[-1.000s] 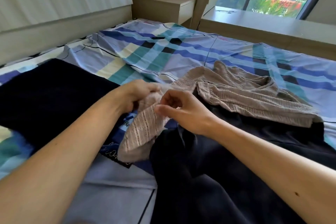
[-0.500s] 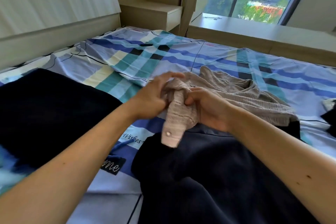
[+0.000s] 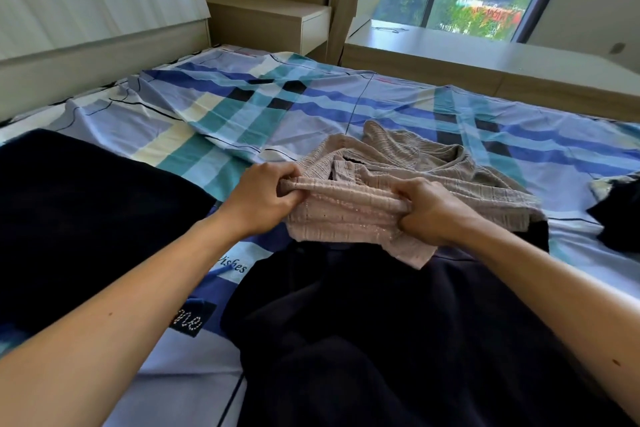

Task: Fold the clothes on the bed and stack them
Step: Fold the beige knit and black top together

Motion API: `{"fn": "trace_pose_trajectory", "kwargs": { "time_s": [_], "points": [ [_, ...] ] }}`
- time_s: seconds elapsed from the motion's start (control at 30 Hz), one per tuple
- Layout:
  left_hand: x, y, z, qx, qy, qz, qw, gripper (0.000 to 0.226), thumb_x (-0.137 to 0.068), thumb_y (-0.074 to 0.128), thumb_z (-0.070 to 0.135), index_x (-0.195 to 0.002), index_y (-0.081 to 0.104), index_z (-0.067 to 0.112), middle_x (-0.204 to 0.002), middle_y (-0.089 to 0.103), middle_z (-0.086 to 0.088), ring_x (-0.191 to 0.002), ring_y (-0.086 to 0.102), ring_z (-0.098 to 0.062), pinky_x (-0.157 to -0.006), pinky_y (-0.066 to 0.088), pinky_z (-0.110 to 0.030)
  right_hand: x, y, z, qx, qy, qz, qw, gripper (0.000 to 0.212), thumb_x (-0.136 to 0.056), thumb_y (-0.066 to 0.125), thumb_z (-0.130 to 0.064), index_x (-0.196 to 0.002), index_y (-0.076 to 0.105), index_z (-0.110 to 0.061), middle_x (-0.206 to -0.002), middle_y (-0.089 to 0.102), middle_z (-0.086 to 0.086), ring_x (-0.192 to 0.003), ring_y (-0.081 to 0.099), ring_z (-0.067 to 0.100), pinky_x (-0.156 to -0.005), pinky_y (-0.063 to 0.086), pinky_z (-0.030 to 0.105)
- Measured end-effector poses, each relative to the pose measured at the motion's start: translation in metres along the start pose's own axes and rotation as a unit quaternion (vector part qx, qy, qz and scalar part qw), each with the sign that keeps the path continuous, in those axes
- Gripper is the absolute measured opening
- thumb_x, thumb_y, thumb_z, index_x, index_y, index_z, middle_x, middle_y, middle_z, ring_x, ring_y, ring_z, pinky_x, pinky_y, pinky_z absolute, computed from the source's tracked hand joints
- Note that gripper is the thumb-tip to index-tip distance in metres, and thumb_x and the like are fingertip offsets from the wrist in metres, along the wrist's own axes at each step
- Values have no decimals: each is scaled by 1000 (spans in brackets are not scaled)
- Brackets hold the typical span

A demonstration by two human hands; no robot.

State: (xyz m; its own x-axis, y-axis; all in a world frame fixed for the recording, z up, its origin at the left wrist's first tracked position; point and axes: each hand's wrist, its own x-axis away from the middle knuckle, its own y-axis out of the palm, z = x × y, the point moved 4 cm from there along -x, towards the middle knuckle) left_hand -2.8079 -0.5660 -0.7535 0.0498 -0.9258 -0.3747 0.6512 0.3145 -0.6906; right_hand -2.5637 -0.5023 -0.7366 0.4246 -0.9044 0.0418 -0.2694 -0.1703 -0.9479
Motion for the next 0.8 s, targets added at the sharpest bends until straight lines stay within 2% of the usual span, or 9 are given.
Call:
{"fn": "trace_pose_trajectory", "kwargs": {
  "time_s": [0.1, 0.17, 0.27, 0.4, 0.53, 0.6, 0.67, 0.7, 0.8],
  "points": [
    [-4, 1, -10, -57, -24, 14, 998, 29, -72, 57, 46, -84, 68, 22, -65, 57, 15, -69, 51, -12, -79, 41, -35, -3, -5, 19, -145, 18, -73, 987, 15, -76, 74, -4, -83, 72, -18, -86, 71, 2, -82, 65, 19, -74, 52, 32],
    [-11, 5, -19, -66, -40, -15, 997, 40, -68, 54, 57, -85, 69, 24, -66, 59, 15, -69, 52, -7, -83, 39, -36, -3, -19, 29, -276, 19, -96, 956, 15, -79, 80, -6, -89, 74, -15, -86, 71, 4, -77, 67, 16, -68, 53, 29],
    [-36, 21, -36, -84, -51, -113, 989, 54, -60, 47, 67, -83, 67, 23, -73, 63, 9, -73, 55, -8, -81, 39, -35, -11, -58, 52, -366, 26, -43, 929, 24, -77, 81, -11, -99, 74, -11, -93, 74, 7, -82, 69, 16, -69, 55, 24],
    [-81, 38, -31, -115, -39, -177, 977, 33, -73, 56, 54, -65, 53, 21, -62, 53, 7, -63, 48, -11, -66, 31, -33, -23, -109, 94, -476, 47, 36, 877, 55, -48, 85, -28, -99, 75, -11, -93, 77, 8, -75, 73, 16, -64, 60, 25],
    [-144, 39, 1, -15, -16, -153, 988, 25, -90, 69, 40, -80, 63, 18, -73, 58, -6, -68, 49, -14, -66, 35, -32, -28, -132, 141, -507, 57, 50, 858, 22, -84, 70, -17, -106, 70, -15, -90, 76, 1, -70, 71, 10, -59, 58, 22],
    [-172, 40, 17, -17, -6, -140, 990, 22, -92, 67, 41, -92, 66, 19, -86, 64, -9, -78, 53, -15, -68, 38, -31, -29, -130, 168, -528, 76, 61, 844, 27, -86, 67, -17, -112, 68, -12, -95, 75, 3, -70, 71, 9, -60, 58, 20],
    [-193, 52, 29, -76, 10, -140, 987, 22, -94, 63, 44, -97, 65, 22, -98, 67, -6, -87, 58, -19, -74, 40, -31, -30, -116, 198, -513, 110, 82, 847, 43, -78, 72, -17, -120, 65, -6, -103, 73, 9, -72, 72, 12, -62, 60, 24],
    [-198, 63, 33, -132, 12, -146, 980, 24, -95, 60, 46, -101, 63, 23, -106, 67, -7, -94, 59, -22, -80, 42, -34, -31, -104, 214, -460, 134, 94, 872, 45, -78, 76, -14, -120, 64, -4, -104, 72, 13, -75, 71, 16, -64, 60, 28],
    [-188, 106, 31, -318, 5, -208, 925, 43, -96, 52, 54, -126, 56, 23, -133, 59, -7, -126, 52, -30, -105, 34, -46, -34, -66, 249, -146, 216, 70, 963, 47, -78, 83, -12, -118, 60, -7, -108, 66, 19, -92, 65, 32, -76, 54, 37]
  ]
}}
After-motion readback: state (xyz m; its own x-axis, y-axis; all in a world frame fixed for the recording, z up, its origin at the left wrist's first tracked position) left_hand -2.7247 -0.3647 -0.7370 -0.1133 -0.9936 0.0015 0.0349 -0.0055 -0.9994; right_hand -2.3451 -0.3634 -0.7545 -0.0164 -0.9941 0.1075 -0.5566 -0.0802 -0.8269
